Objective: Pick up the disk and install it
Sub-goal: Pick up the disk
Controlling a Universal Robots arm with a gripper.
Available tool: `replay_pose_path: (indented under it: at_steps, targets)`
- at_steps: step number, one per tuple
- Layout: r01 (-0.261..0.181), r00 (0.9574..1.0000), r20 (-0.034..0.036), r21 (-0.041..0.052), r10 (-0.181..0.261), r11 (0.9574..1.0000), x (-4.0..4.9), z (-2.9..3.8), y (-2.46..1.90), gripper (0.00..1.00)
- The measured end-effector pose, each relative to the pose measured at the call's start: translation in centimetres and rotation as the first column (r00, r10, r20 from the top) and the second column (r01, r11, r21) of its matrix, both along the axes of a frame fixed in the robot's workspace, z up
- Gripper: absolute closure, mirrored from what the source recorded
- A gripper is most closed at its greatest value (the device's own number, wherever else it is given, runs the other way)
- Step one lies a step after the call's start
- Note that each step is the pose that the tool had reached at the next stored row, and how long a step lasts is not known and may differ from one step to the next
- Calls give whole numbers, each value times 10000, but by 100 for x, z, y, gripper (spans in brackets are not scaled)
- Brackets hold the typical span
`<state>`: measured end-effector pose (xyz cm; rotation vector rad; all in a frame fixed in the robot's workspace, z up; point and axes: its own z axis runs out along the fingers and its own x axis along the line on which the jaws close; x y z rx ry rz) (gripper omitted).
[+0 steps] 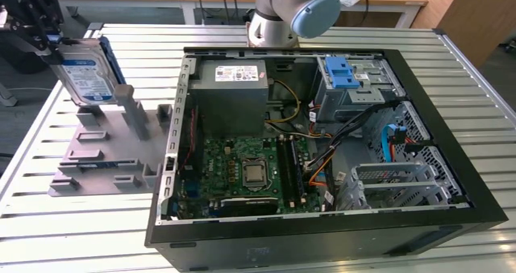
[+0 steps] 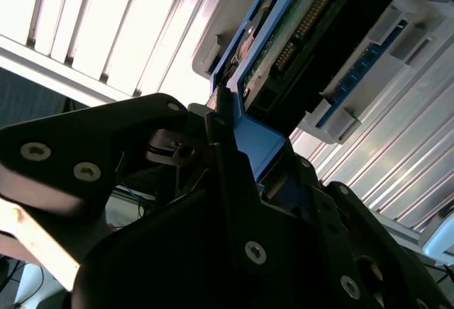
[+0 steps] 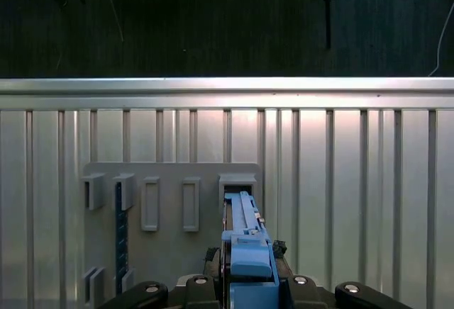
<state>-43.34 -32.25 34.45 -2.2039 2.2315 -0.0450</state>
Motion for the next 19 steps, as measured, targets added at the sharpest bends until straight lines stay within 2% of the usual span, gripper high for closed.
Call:
replay_pose_path:
  at_steps: [19]
  targets:
    - [0, 10000, 20, 0, 0, 10000, -2, 107, 0, 64]
